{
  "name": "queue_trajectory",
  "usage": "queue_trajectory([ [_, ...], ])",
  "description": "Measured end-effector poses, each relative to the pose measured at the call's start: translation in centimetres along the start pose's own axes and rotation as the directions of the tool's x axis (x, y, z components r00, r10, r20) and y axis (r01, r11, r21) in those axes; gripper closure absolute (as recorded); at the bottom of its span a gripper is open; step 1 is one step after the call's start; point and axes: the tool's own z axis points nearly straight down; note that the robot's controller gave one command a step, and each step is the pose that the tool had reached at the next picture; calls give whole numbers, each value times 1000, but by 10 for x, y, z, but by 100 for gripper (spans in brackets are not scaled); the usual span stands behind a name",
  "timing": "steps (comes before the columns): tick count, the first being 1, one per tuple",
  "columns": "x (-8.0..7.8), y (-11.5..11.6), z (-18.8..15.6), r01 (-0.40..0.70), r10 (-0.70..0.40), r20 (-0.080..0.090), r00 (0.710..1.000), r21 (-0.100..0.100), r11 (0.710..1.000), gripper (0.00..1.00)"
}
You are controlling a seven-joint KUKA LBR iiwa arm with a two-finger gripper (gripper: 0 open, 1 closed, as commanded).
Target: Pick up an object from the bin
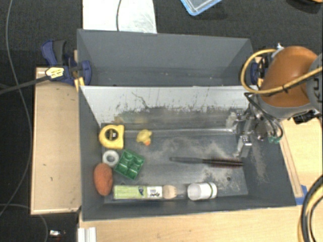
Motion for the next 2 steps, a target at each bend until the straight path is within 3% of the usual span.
queue_trajectory([
  [1, -2, 0, -4, 3, -3, 8, 1000, 1, 1000, 0],
  [2, 13, 3, 53, 39, -39, 14, 999, 3, 999, 0],
])
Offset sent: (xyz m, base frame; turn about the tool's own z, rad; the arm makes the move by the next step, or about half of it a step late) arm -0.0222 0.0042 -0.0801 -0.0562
